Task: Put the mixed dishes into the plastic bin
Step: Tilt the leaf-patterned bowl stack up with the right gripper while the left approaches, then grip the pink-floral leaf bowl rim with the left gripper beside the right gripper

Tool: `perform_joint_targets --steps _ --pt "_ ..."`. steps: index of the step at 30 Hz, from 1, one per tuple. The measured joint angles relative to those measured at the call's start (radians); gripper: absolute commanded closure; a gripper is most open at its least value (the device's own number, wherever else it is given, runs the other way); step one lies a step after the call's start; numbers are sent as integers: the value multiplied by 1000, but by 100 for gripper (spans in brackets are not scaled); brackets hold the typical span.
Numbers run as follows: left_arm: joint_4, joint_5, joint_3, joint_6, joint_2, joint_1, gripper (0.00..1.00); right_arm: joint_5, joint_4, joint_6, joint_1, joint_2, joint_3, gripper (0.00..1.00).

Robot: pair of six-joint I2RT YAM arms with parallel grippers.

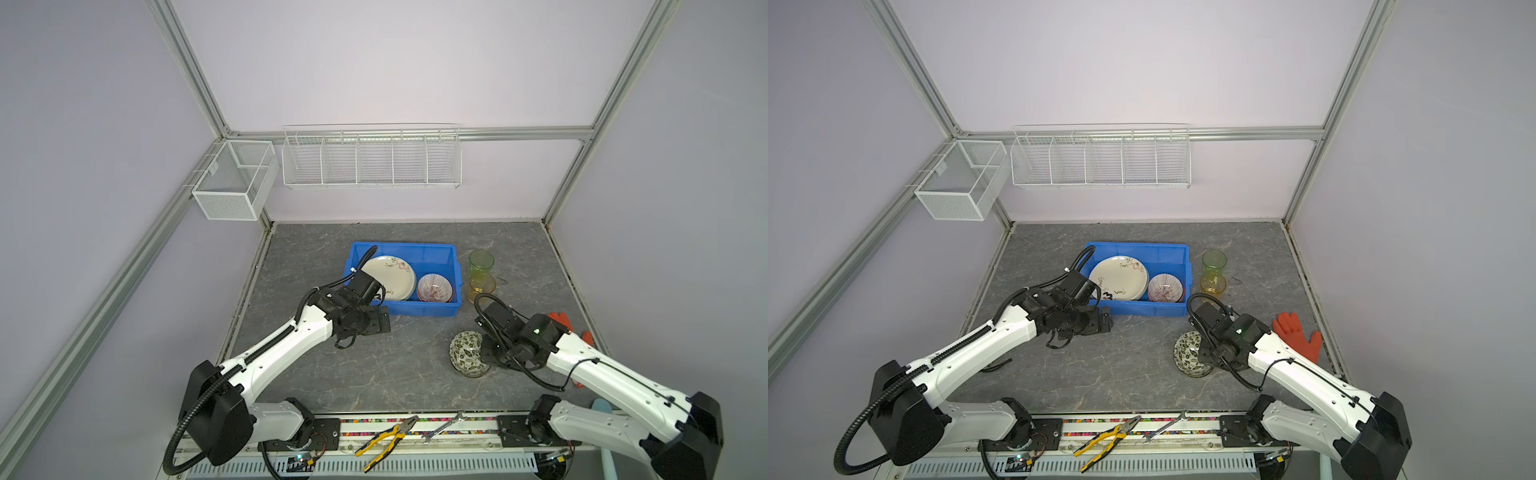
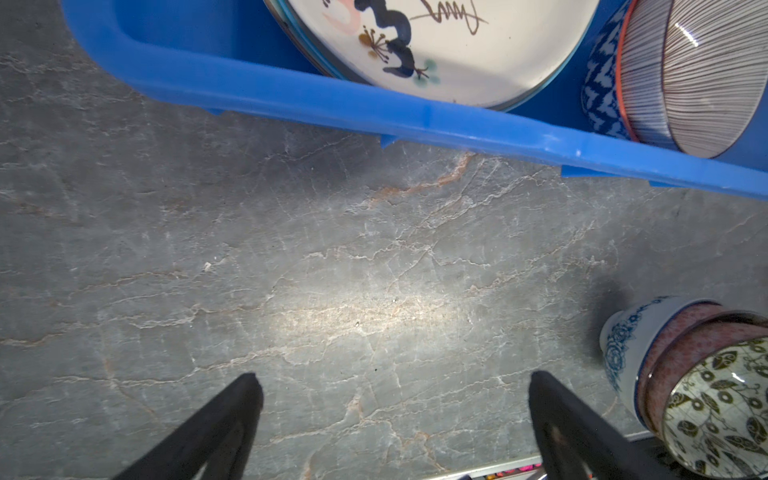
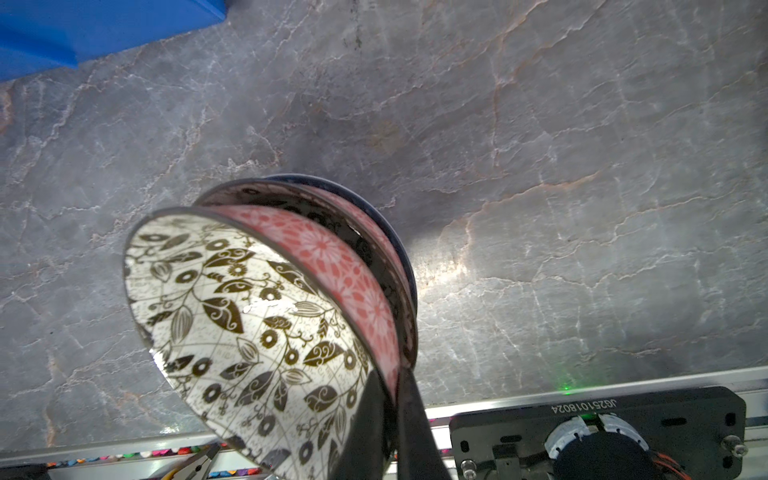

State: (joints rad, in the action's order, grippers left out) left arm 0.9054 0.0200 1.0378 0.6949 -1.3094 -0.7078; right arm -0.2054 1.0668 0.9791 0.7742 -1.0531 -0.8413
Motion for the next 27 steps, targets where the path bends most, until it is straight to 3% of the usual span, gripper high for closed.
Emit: perform_joint_targets --steps 13,27 --pt "-56 136 2 -35 13 -14 0 3 13 -2 0 17 -60 93" --pt "-103 121 123 -5 -87 -224 0 88 -15 -41 1 -19 -121 93"
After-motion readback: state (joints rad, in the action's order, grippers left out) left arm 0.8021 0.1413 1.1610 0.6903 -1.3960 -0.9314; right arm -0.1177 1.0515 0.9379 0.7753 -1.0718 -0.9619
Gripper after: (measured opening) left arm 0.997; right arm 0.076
